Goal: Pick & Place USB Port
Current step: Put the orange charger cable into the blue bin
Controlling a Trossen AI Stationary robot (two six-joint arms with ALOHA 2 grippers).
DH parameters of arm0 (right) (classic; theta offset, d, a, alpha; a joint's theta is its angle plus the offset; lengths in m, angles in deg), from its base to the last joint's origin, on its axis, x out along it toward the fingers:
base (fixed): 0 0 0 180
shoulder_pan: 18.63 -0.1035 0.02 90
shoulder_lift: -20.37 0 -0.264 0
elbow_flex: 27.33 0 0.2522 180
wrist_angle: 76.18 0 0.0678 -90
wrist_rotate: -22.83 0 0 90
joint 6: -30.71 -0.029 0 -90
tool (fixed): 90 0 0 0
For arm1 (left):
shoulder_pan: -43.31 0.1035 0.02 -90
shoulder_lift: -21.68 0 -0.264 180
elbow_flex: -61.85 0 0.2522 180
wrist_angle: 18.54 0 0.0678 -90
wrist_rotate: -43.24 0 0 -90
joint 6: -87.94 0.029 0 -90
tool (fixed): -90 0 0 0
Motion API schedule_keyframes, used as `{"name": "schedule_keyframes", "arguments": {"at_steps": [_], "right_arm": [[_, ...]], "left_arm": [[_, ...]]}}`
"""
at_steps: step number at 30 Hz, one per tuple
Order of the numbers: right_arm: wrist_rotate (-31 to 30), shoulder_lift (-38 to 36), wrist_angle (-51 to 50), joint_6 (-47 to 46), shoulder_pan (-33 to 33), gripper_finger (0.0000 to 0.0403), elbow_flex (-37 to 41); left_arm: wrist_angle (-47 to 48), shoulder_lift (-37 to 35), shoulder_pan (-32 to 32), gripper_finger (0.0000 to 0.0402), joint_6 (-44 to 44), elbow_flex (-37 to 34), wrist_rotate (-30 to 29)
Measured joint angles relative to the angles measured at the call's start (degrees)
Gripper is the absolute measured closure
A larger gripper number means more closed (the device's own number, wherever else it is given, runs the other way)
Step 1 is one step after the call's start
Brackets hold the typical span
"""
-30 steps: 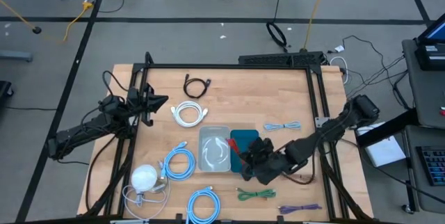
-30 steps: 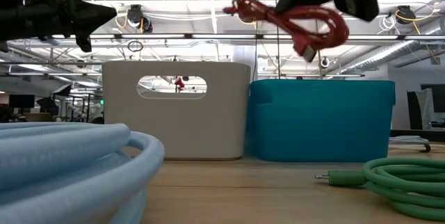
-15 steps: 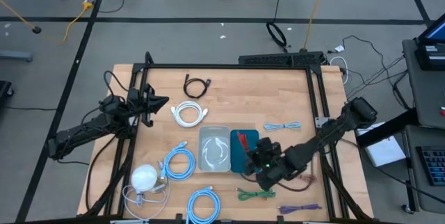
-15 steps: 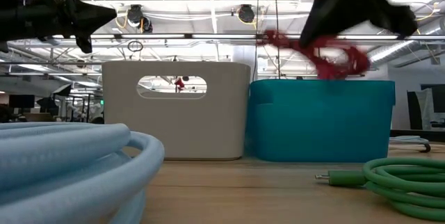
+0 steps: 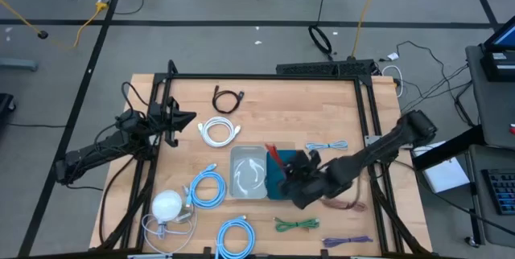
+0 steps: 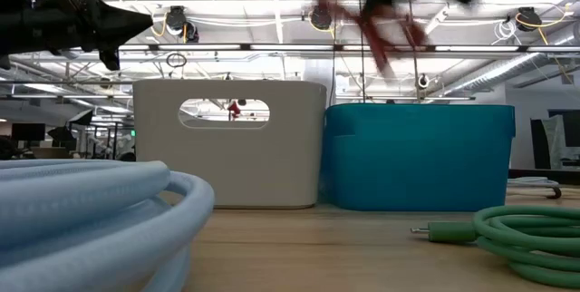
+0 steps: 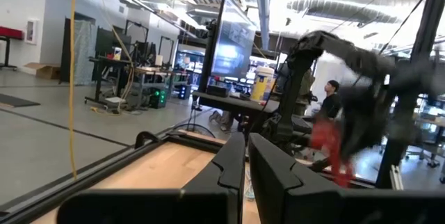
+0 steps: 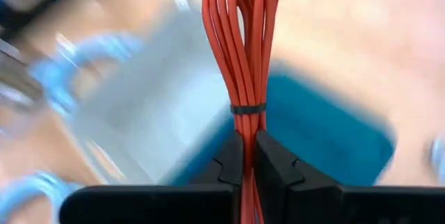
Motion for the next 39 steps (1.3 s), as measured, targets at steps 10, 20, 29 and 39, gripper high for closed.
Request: {"name": "schedule_keyframes", "arguments": {"at_steps": [10,20,29,39], "right_arm": [[-5.0,-5.6,1.0,75.9,-0.3,0.0395,-9.5],[28.6,-5.4,-23.7,99.3,7.3,0.0397,-8.9],[21.9,-4.8,-27.6,116.0,9.7,0.0398,1.5],[22.5,2.5,-26.5,124.3,6.7,0.0400,-0.9]], "left_arm": [[1.0,0.0,0.0,0.0378,2.4,0.0,-5.1],[5.2,0.0,0.0,0.0378,5.7,0.0,-9.0],[11.1,0.0,0.0,0.0378,5.4,0.0,-14.9],[17.8,1.0,0.0,0.0378,4.7,0.1,-17.9]]}}
